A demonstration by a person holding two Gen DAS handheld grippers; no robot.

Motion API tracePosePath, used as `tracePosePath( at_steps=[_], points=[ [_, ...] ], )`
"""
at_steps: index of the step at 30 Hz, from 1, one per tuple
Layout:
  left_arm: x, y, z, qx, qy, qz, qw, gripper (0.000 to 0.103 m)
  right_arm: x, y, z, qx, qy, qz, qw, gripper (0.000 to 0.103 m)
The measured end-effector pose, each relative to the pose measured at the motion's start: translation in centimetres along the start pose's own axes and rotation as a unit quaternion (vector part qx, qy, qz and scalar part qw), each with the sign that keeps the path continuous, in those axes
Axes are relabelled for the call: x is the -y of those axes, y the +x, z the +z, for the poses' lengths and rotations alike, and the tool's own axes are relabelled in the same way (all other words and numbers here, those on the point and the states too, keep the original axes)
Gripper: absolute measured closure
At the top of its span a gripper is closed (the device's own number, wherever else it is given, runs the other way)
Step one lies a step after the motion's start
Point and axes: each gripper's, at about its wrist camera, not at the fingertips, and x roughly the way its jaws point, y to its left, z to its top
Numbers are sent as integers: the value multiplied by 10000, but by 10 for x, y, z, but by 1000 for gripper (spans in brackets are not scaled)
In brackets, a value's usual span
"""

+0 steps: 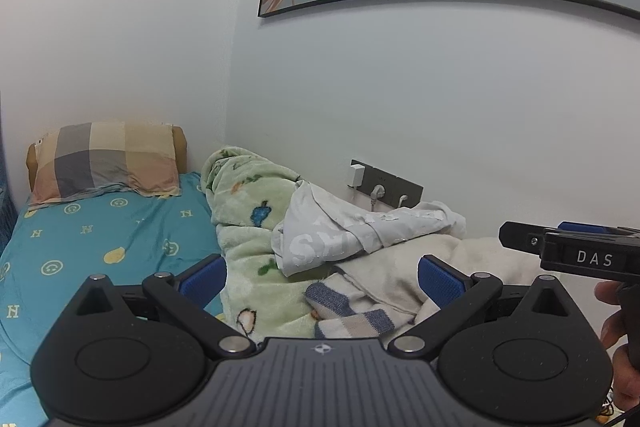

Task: Fold clothes
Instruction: 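Open both grippers to drop the shirt and pull them back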

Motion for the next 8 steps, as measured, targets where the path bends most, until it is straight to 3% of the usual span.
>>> tracePosePath(
  at_steps=[8],
  points=[
    [4,-2,0,15,22,-3,10000,0,-1,-3,-2,-32,-53,-11,10000,11]
  ],
)
